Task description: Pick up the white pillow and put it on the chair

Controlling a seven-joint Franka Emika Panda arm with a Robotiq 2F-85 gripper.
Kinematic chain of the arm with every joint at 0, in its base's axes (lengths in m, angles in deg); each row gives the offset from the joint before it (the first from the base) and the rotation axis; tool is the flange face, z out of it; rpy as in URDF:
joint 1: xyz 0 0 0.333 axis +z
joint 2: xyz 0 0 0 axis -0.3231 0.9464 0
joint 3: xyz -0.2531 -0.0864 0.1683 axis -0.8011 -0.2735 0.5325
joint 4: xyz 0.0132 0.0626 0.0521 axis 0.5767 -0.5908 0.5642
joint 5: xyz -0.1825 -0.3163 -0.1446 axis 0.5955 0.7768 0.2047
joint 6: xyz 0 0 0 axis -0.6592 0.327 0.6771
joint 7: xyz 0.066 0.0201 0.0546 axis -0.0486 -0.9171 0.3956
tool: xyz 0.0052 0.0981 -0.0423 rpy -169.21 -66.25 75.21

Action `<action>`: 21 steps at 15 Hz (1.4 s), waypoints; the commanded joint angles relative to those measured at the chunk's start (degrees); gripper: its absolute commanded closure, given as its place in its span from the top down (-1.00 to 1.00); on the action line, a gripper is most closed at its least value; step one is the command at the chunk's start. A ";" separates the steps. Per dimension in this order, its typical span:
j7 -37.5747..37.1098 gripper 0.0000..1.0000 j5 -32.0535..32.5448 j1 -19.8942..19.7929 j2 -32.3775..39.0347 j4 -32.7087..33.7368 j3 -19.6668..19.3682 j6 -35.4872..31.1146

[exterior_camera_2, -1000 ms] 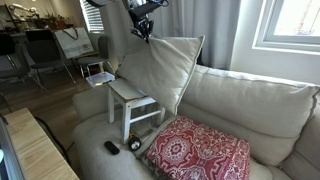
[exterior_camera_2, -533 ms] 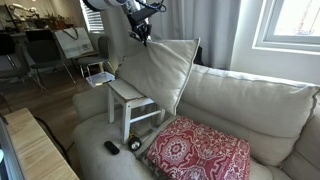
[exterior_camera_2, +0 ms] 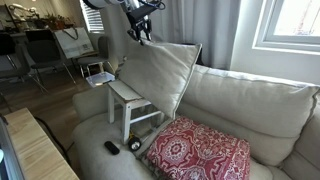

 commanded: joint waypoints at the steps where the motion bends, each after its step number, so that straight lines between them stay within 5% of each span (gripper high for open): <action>1: -1.16 0.70 1.39 -0.34 -0.97 -0.46 0.31 -0.28; 3: -1.85 1.00 -0.37 -0.86 -2.26 -0.18 0.81 2.70; 8: 2.01 1.00 -12.47 -5.00 -8.89 0.24 5.25 14.35; 16: -3.25 1.00 -24.55 -5.00 -21.00 1.97 -1.04 33.07; 21: -5.39 1.00 -28.20 -4.90 -27.79 1.79 -6.40 38.45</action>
